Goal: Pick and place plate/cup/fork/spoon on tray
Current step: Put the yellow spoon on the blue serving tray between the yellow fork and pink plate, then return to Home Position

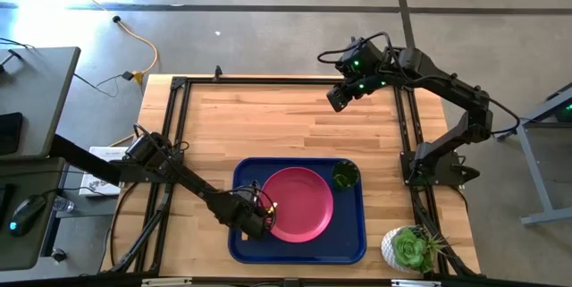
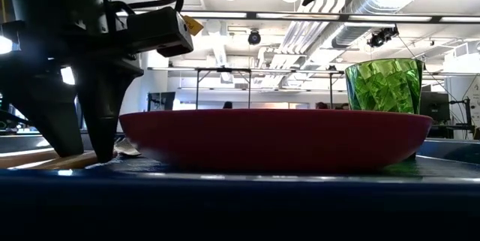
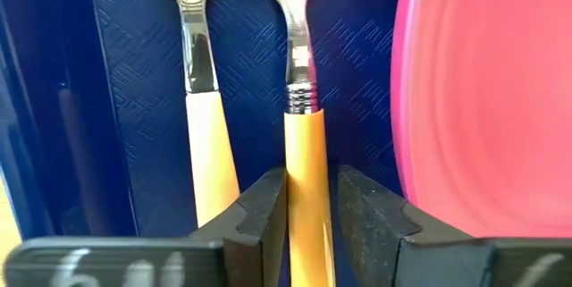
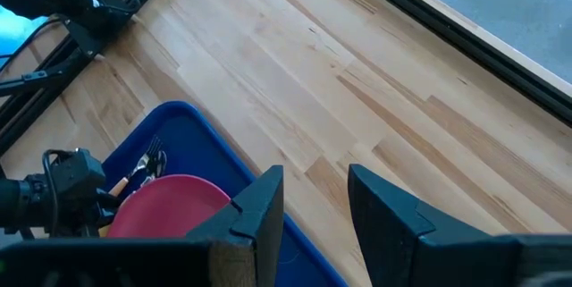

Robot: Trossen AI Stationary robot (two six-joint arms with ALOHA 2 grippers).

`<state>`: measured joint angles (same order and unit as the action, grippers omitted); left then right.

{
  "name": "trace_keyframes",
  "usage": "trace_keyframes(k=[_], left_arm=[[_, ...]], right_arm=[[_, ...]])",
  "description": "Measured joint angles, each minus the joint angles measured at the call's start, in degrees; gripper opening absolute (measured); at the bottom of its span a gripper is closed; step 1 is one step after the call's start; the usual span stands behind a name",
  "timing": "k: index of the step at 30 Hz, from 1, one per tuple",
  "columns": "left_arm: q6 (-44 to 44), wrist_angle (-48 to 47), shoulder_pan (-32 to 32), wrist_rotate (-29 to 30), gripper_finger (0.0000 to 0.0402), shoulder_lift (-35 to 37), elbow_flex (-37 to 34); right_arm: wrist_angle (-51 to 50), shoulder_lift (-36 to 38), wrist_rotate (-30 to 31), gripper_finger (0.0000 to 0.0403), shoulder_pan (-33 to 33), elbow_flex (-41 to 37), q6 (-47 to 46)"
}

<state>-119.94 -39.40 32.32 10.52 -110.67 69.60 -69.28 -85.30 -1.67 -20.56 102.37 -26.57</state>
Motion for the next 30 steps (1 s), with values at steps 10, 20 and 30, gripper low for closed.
trace_keyframes(k=[10, 20, 30], left_arm=[[0.56, -0.46, -0.02, -0.05, 0.0120, 0.01, 0.39], [2.62, -7.20, -0.02, -1.38, 0.0113, -0.17, 3.30], [4.12, -6.99, -0.04, -0.93, 0.0113, 1.55, 3.74]], right_arm=[[-0.04, 0.00, 0.00, 0.0118, -0.02, 0.00, 0.00], [-0.02, 0.00, 0.03, 0.0118, 0.00, 0.00, 0.00], [-0.02, 0.00, 2.10, 0.0118, -0.02, 0.00, 0.01]])
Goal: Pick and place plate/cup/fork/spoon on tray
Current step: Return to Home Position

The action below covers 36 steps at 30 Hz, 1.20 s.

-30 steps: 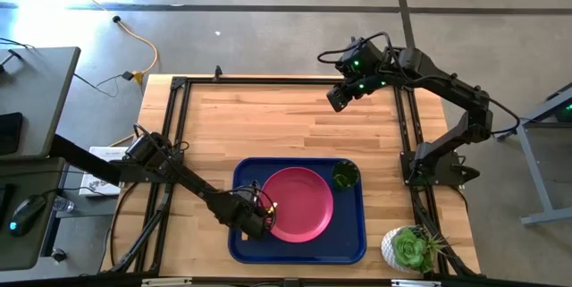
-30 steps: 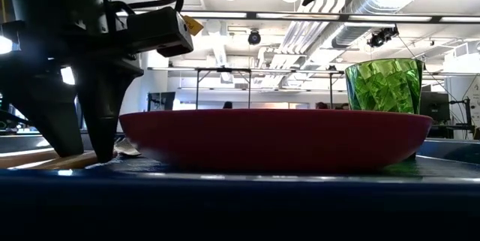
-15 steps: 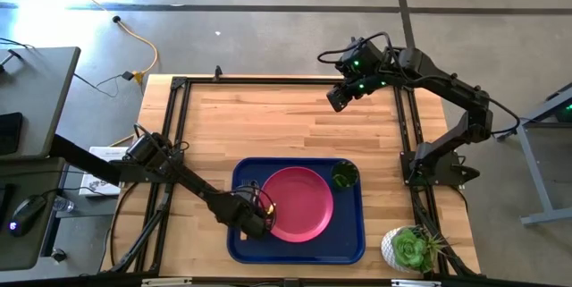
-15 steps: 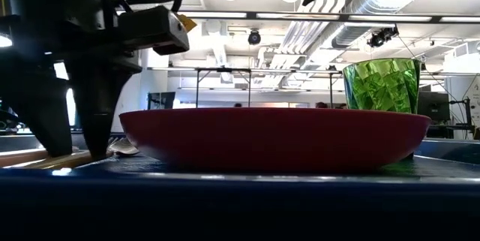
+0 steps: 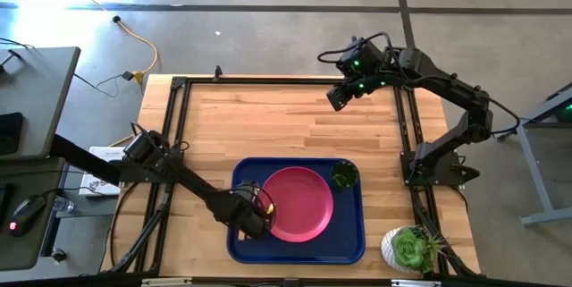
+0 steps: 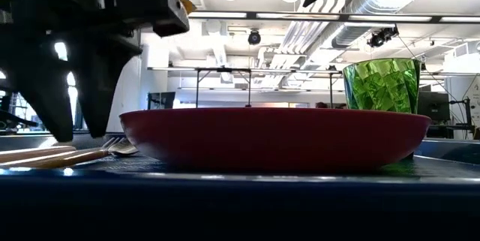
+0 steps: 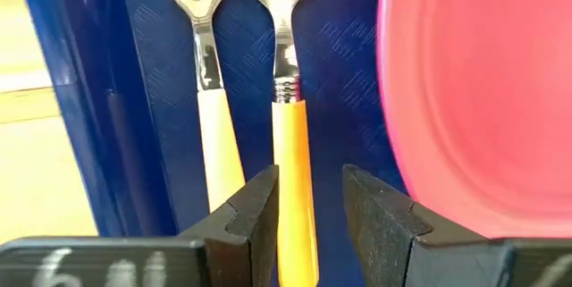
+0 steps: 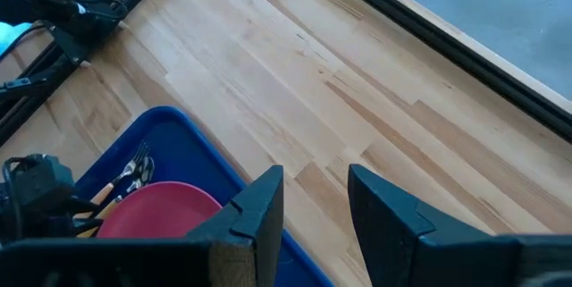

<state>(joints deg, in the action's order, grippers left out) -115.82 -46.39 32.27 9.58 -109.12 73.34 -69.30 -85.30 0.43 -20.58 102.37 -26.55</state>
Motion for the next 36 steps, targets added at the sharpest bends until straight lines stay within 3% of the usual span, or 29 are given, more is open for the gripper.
trace_keyframes(k=[11, 17, 29, 36], left_arm=[[2.41, -1.85, -0.04, 2.14, 0.0113, 6.22, 0.00], [10.20, -3.39, -0.20, 3.93, 0.0113, 13.00, 0.00], [40.11, -1.38, -4.89, 19.00, 0.0113, 30.54, 0.00], [68.99, 8.98, -10.05, 16.48, 0.0113, 39.60, 0.00]], right_arm=[[0.00, 0.00, -0.02, 0.0118, 0.00, 0.00, 0.01], [-0.02, 0.00, -1.71, 0.0118, 0.37, 0.00, 1.68], [0.62, 0.00, -2.57, 0.0118, 6.48, 0.00, 6.68], [6.22, 0.00, -5.70, 0.0118, 10.79, 0.00, 3.15]])
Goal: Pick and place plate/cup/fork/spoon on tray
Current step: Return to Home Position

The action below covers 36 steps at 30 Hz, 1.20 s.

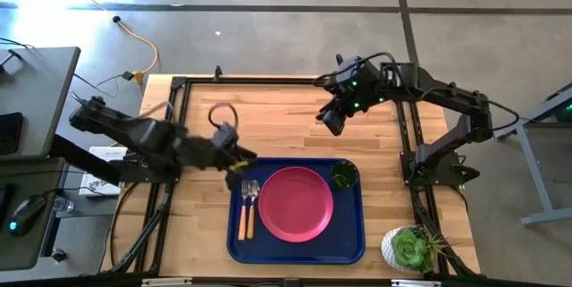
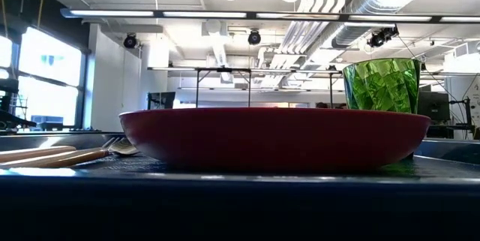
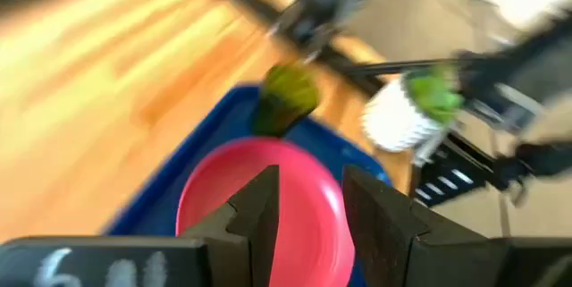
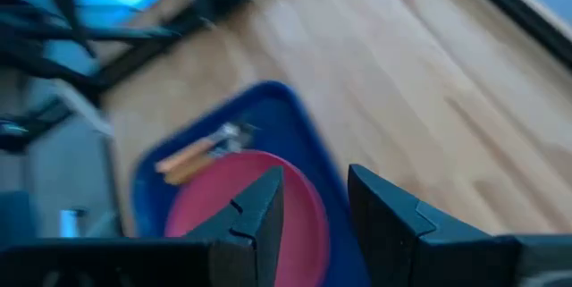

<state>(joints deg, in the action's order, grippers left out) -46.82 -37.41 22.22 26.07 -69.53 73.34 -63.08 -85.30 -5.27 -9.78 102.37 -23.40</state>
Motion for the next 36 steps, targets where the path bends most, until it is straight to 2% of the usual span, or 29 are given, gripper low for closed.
trace_keyframes(k=[5, 8, 11, 16, 21, 25, 36], left_arm=[[19.82, 4.21, -4.00, -8.99, 0.0113, 4.76, 0.04], [25.32, 2.43, -6.60, -14.25, 0.0113, 7.45, -0.22], [28.56, 1.24, -8.59, -16.66, 0.0113, 11.34, -3.43], [27.95, 1.81, -10.32, -21.37, 0.0113, 19.82, -13.02], [26.90, 5.80, -10.36, -22.03, 0.0113, 28.62, -22.91], [26.48, 11.35, -10.32, -22.06, 0.0113, 35.05, -30.57], [25.56, 14.67, -9.72, -22.10, 0.0113, 51.70, -46.16]], right_arm=[[8.84, 0.00, -2.04, 0.0118, 3.51, 0.00, -4.97], [16.10, 0.00, -2.08, 0.0118, 5.24, 0.00, -7.28], [24.18, 0.00, -1.02, 0.0118, 7.02, 0.00, -8.60], [35.72, 0.00, 3.48, 0.0118, 10.01, 0.00, -5.91], [42.24, 0.00, 3.91, 0.0118, 11.60, 0.00, -2.01], [42.45, -0.01, 4.01, 0.0118, 11.81, 0.00, 2.64], [42.39, -0.02, 4.10, 0.0118, 11.78, 0.00, 2.93]])
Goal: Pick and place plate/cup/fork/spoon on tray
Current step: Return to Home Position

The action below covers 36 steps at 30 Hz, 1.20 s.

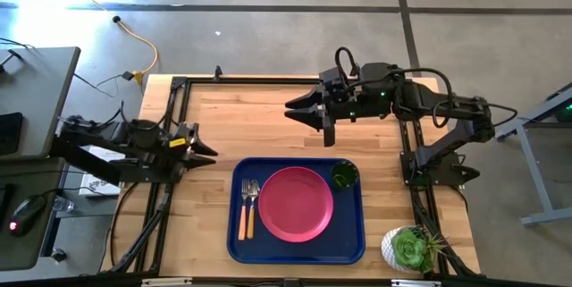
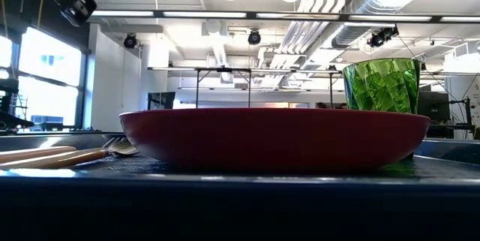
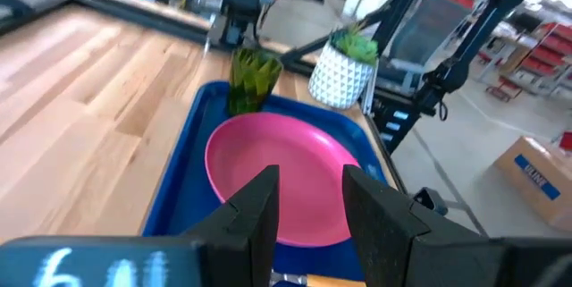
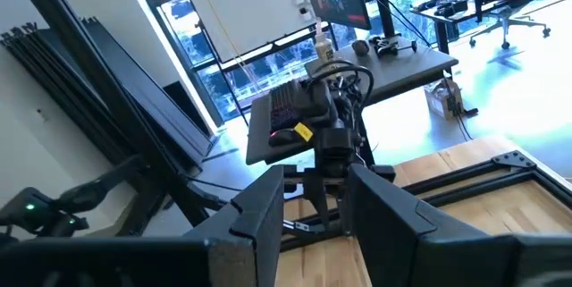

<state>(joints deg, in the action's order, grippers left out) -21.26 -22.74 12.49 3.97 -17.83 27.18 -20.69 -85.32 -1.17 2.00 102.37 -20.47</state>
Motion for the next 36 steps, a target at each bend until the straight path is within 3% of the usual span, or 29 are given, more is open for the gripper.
trace_keyframes(k=[13, 24, 36], left_arm=[[3.46, 3.60, 0.02, 0.09, 0.0113, 17.81, -11.63], [3.44, 11.36, -0.05, -0.05, 0.0113, 17.63, -19.69], [2.33, 15.89, -0.11, 1.86, 0.0113, 17.32, -23.65]], right_arm=[[-0.05, 0.15, -0.35, 0.0118, -0.87, 0.00, -1.57], [-3.53, 7.44, -0.22, 0.0118, -2.23, -0.07, 5.58], [-22.76, 18.18, 11.28, 0.0118, 2.47, -0.07, 13.46]])
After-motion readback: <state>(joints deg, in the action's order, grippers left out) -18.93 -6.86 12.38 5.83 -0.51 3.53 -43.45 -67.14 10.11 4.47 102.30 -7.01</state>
